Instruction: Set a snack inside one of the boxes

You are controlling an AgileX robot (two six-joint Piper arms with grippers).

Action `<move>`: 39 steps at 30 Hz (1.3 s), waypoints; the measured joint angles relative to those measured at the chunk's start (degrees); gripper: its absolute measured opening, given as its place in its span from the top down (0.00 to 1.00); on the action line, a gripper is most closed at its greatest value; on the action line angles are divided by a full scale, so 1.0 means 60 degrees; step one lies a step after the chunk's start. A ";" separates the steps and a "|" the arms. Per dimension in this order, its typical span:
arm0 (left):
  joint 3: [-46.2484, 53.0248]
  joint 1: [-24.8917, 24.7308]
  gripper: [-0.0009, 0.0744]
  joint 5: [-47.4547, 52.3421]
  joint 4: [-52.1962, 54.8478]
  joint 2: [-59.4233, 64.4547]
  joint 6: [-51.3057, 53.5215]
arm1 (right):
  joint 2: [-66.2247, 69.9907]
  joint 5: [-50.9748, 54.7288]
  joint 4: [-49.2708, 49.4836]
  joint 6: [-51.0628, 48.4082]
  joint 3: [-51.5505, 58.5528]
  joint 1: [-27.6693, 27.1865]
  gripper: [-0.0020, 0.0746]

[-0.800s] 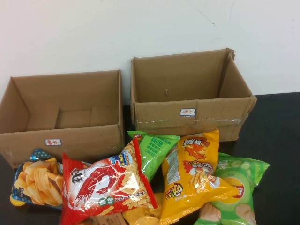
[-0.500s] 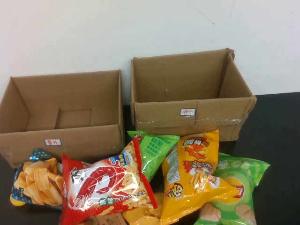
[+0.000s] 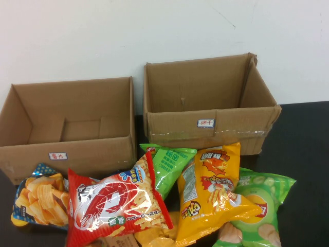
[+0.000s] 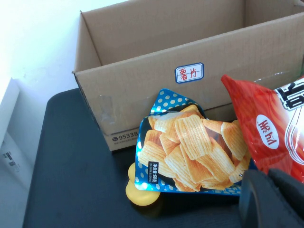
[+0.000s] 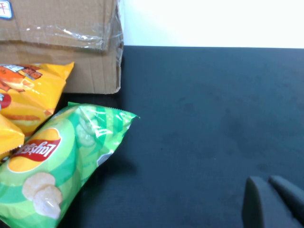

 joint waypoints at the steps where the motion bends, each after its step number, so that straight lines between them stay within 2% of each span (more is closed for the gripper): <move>1: 0.0000 0.0000 0.99 0.0000 0.0000 0.0000 0.0000 | 0.0000 0.0000 0.0000 0.0000 0.0000 0.0000 0.98; 23: 0.0000 0.0000 0.99 0.0000 0.0025 0.0000 0.0000 | 0.0000 0.0000 0.0000 0.0000 0.0000 0.0000 0.98; 33: 0.0000 0.0000 0.99 -0.0049 0.1090 0.0000 0.0000 | 0.0000 0.0000 0.0000 0.0000 0.0000 0.0000 0.98; 36: 0.0041 0.0000 0.99 -0.0468 0.0079 0.0000 -0.0351 | 0.0000 0.0000 0.0000 0.0000 0.0000 0.0000 0.98; 39: 0.0061 0.0000 0.99 -0.1243 -0.2882 0.0000 -0.1788 | 0.0000 0.0000 0.0000 0.0000 0.0000 0.0000 0.98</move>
